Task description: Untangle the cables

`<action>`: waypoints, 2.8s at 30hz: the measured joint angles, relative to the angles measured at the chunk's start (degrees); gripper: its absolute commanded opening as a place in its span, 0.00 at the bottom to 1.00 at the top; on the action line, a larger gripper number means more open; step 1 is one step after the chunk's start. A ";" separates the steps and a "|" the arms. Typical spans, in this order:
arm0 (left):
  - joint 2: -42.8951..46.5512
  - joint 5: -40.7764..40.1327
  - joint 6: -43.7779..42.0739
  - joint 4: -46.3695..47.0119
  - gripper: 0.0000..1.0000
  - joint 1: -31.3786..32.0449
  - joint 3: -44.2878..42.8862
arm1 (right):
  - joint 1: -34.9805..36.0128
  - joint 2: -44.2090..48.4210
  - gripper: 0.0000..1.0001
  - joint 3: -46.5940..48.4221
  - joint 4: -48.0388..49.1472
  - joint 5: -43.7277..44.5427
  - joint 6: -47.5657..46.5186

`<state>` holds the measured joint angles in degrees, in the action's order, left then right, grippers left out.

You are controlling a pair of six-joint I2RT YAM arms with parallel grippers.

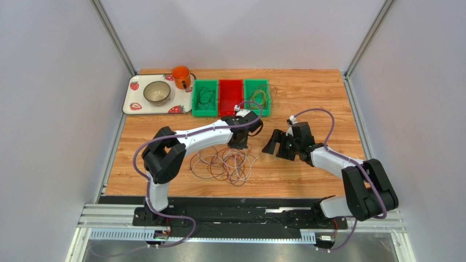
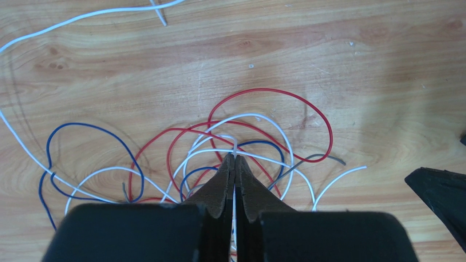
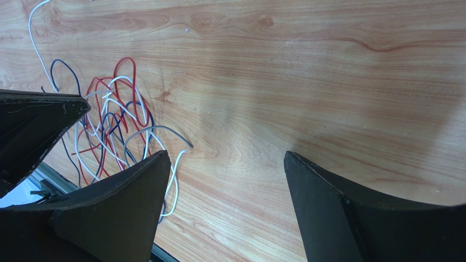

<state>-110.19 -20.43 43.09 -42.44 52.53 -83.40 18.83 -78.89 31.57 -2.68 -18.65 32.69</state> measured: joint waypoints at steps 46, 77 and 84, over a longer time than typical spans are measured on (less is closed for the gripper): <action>36.72 12.59 -37.94 18.93 0.00 1.01 -46.42 | 1.44 25.09 0.86 -3.89 -0.13 -2.47 -1.51; 39.98 13.03 -40.50 35.87 0.00 1.01 -37.33 | 39.95 -2.75 0.00 19.43 23.50 14.32 -13.97; 40.24 9.97 -42.18 35.67 0.00 1.01 -37.46 | 41.33 -5.05 0.00 24.13 19.21 14.71 -15.23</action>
<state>-69.95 -10.46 0.91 -6.76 53.54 -120.86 60.16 -83.94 55.70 16.53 -3.95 17.45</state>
